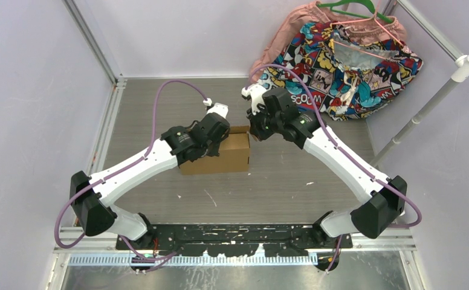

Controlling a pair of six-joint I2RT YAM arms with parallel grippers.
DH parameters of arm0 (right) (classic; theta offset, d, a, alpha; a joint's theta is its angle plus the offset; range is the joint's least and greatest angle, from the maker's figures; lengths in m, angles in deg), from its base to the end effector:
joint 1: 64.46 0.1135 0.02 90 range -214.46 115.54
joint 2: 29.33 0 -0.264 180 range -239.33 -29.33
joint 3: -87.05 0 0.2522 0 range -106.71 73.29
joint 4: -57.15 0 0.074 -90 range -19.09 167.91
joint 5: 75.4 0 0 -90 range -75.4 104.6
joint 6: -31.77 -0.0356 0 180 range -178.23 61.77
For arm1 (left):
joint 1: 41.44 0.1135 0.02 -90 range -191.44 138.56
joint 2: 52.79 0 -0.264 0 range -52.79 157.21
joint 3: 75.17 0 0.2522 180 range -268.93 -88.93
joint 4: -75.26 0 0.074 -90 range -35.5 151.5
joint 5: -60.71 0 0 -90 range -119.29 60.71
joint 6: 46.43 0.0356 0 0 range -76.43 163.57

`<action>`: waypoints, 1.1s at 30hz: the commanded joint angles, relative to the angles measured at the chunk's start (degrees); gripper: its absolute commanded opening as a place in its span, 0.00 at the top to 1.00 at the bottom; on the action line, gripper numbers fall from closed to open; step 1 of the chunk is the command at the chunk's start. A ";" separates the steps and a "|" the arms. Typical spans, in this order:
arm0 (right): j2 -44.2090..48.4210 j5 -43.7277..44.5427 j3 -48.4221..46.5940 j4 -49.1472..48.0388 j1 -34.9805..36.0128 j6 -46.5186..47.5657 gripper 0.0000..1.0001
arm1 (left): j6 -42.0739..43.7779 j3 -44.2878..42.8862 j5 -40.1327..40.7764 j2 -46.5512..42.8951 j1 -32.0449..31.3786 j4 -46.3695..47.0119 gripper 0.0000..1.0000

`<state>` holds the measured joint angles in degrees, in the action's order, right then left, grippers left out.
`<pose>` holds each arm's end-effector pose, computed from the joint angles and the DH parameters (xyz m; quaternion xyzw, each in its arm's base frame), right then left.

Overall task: Fold the paper box
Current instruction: Close the paper box at the center of the board.

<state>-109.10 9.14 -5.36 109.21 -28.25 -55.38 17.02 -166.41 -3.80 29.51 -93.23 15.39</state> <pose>0.2431 0.1822 0.3590 -0.3211 0.8444 0.1637 0.3964 0.1980 -0.2268 0.3319 0.1288 0.9131 -0.0448 0.3842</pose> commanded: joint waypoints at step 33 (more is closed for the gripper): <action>-7.43 -2.10 -15.78 11.81 1.37 -8.75 0.99 | -0.11 -0.36 -1.26 1.46 -0.22 -0.35 0.92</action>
<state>-116.86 10.46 -17.71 121.30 -27.75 -62.39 17.00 -166.54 -3.82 29.77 -93.23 15.43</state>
